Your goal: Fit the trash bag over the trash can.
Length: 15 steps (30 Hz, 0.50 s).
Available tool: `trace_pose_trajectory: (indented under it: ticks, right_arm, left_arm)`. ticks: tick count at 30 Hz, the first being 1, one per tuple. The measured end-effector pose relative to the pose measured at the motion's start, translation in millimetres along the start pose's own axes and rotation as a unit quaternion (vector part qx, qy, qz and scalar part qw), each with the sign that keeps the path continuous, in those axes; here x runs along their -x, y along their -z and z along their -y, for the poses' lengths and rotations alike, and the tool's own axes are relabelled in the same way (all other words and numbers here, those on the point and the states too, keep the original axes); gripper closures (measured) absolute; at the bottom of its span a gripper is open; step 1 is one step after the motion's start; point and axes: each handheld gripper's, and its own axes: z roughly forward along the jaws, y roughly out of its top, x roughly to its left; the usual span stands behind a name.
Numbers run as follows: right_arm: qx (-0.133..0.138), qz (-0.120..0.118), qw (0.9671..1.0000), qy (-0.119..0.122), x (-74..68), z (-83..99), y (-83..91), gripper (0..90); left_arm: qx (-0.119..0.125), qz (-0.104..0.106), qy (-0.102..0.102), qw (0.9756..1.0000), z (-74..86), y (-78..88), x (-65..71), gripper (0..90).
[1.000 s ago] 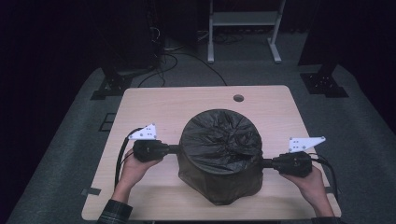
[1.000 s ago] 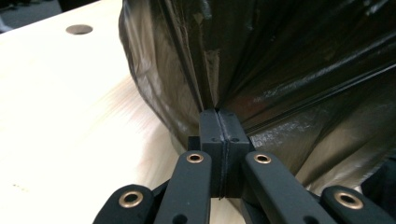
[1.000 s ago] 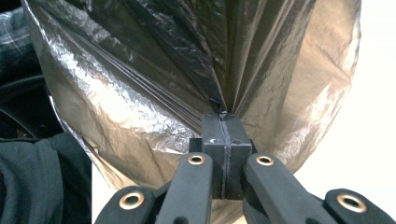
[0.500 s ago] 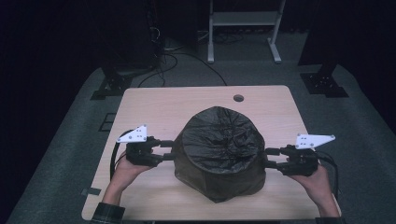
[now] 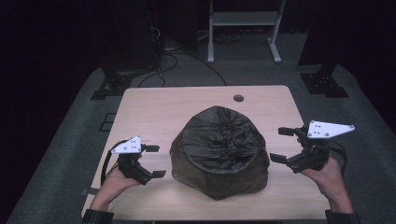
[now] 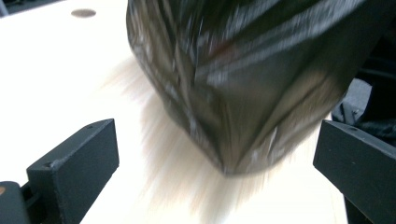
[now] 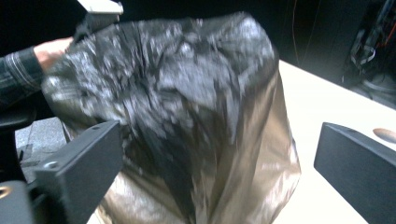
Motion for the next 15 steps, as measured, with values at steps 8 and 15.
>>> trace_pose_trajectory:
  ticks: [8,15]
  right_arm:
    - [0.011,-0.013,0.9995,0.027,-4.5,-25.2,-5.7,0.0]
    - [0.012,-0.019,0.9989,0.042,-6.7,-43.1,-13.5,0.0]
  left_arm:
    - [-0.063,-0.037,0.005,0.9973,31.5,2.2,4.6,0.0]
    - [-0.095,-0.071,0.017,0.9928,53.6,0.9,2.4,0.0]
